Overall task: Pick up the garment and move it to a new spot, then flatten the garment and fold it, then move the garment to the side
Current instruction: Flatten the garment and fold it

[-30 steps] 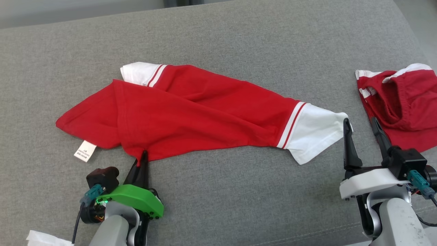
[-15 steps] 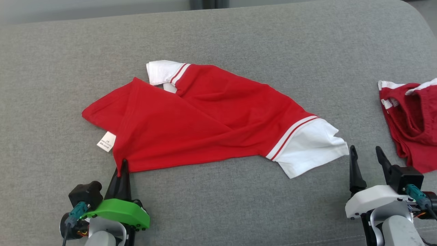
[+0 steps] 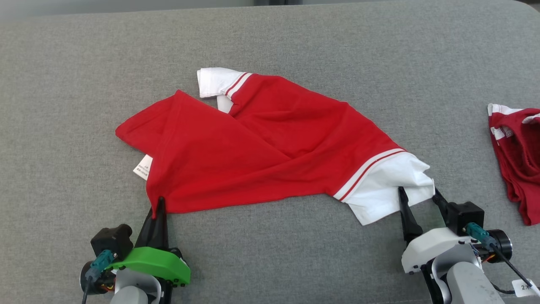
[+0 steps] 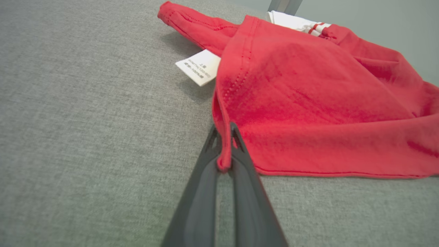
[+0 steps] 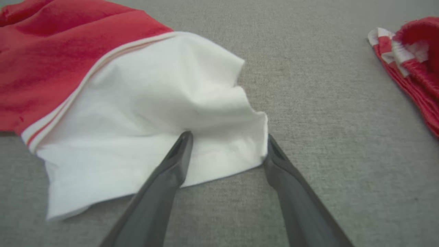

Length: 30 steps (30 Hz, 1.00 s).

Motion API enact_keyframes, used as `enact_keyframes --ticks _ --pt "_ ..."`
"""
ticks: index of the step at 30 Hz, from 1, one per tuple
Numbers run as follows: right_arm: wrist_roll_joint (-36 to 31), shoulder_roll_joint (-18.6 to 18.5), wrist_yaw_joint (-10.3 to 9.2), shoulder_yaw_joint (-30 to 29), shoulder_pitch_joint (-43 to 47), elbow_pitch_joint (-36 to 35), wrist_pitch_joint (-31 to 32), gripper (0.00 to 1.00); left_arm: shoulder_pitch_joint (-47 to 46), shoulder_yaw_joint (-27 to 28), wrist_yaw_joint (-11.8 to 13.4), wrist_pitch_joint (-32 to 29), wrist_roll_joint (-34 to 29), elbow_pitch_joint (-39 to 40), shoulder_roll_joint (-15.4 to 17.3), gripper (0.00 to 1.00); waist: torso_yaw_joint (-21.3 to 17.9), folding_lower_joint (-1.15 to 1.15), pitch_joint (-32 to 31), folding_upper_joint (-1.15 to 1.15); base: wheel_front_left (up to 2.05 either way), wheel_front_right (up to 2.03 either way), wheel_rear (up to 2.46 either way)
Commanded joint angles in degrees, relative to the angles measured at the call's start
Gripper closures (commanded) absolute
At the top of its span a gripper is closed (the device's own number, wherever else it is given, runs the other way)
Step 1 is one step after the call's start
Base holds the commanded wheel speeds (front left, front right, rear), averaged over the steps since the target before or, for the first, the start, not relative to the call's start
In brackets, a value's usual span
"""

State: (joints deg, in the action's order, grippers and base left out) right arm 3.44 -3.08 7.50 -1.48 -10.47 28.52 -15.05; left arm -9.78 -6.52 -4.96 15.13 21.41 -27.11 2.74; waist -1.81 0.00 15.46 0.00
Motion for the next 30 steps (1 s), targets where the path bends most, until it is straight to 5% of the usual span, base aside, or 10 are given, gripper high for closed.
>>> enact_keyframes --ticks 1,3,4,7,14,25,30 --pt "0.0 -0.7 -0.03 0.3 -1.0 0.5 -0.2 0.00 -0.6 -0.1 0.0 0.0 -0.2 0.2 0.3 1.00 0.2 0.00 0.4 0.00 0.00 0.00 0.00" --pt "-0.1 -0.8 -0.03 0.5 -1.4 2.3 -0.1 0.00 -0.7 -0.1 0.1 0.0 -0.2 0.1 0.3 1.00 0.4 0.00 0.6 0.00 0.00 0.00 0.00" --pt "0.8 -0.7 -0.05 0.0 -1.8 3.7 0.0 0.19 -0.8 -0.1 0.0 0.0 -0.1 0.0 0.3 1.00 0.4 0.00 0.7 0.00 0.00 0.00 0.00" --pt "0.6 -1.1 -0.08 -0.7 -2.4 6.3 0.2 1.00 -0.7 0.0 -0.1 0.0 0.2 -0.4 0.3 1.00 0.6 0.00 0.5 0.00 0.00 0.00 0.00" --pt "1.0 -2.0 -0.06 -1.0 -2.6 5.4 0.0 1.00 -0.4 -0.2 -0.1 0.0 0.4 -0.4 0.3 1.00 0.5 0.00 -0.4 0.00 0.00 0.00 0.00" --pt "12.1 -0.7 -0.06 -0.9 -2.4 -18.4 -0.1 1.00 -1.8 4.9 -2.0 0.0 -3.2 11.9 0.4 1.00 -1.5 0.00 -8.3 0.00 0.00 0.00 0.00" --pt "19.8 -1.0 -0.06 -1.1 -6.0 -25.6 -0.1 1.00 -6.6 6.3 -2.5 0.0 -6.4 18.1 2.9 1.00 -1.7 0.00 -12.8 0.00 0.00 0.00 0.00"
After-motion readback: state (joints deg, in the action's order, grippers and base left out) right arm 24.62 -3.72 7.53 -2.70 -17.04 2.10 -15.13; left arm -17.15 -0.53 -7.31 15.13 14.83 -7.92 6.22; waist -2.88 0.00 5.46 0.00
